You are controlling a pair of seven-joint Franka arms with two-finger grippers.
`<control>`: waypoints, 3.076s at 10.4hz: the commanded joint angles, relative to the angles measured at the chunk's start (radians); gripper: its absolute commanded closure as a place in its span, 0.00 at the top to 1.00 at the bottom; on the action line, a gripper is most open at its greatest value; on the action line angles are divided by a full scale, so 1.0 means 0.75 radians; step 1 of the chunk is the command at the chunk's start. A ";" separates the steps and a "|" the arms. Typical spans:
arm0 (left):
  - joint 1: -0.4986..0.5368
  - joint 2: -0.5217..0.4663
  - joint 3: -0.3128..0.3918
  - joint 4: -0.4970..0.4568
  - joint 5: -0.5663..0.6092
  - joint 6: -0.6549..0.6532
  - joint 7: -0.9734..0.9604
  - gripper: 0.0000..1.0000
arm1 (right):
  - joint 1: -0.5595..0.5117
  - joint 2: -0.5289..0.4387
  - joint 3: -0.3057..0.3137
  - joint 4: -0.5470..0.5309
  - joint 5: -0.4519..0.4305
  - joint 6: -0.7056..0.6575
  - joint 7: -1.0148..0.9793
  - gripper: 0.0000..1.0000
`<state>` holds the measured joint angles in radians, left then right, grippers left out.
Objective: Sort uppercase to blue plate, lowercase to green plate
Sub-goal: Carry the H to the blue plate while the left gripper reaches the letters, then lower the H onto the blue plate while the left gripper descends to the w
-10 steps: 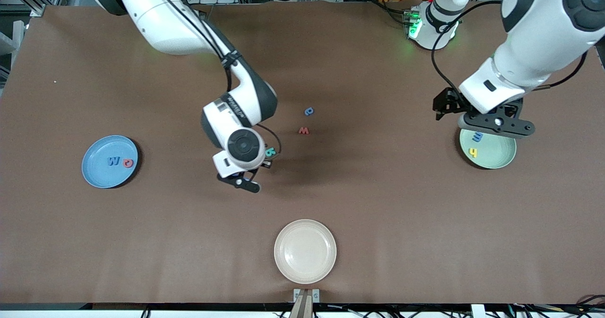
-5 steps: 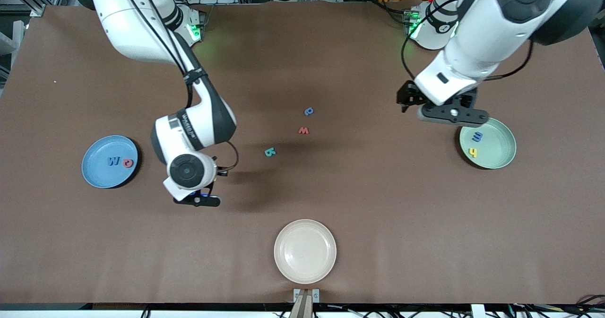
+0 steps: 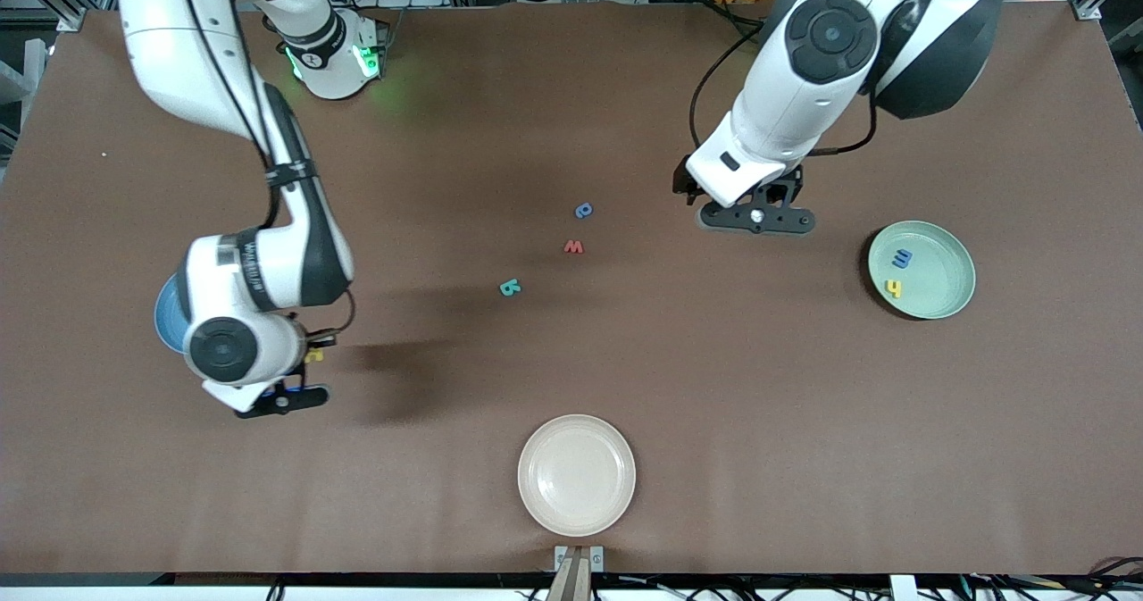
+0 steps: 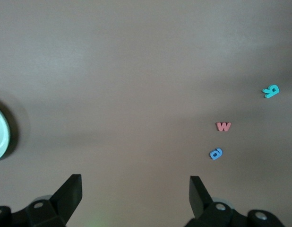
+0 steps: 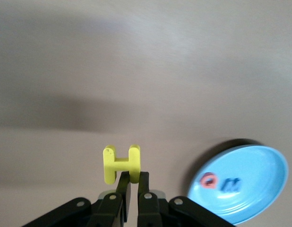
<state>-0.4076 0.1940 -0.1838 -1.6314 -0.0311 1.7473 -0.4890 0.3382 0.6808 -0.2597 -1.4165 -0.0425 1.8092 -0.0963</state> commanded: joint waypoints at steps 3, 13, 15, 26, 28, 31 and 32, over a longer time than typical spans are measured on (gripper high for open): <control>-0.076 0.073 0.004 0.026 -0.014 0.055 -0.190 1.00 | -0.111 -0.237 -0.008 -0.404 0.014 0.200 -0.247 0.00; -0.346 0.299 0.016 0.030 0.017 0.335 -0.663 1.00 | -0.457 -0.317 -0.134 -0.701 0.183 0.588 -1.082 0.00; -0.381 0.375 0.014 0.030 0.109 0.421 -0.757 1.00 | -0.488 -0.300 -0.134 -0.719 0.183 0.619 -1.146 0.00; -0.412 0.666 -0.039 0.032 0.305 0.748 -0.416 1.00 | -0.488 -0.147 -0.118 -0.721 0.190 0.830 -1.146 0.18; -0.414 0.688 -0.039 0.021 0.320 0.753 -0.401 1.00 | -0.486 -0.145 -0.110 -0.721 0.190 0.815 -1.134 0.51; -0.422 0.719 -0.041 0.001 0.322 0.810 -0.320 0.94 | -0.482 -0.159 -0.092 -0.713 0.190 0.746 -1.063 0.64; -0.422 0.723 -0.043 -0.007 0.320 0.828 -0.320 0.91 | -0.478 -0.175 -0.075 -0.705 0.188 0.687 -0.971 0.64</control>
<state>-0.7283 0.7269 -0.2071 -1.6312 0.1820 2.3393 -0.7396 -0.0214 0.5738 -0.3344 -1.9497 0.0905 2.3780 -0.8926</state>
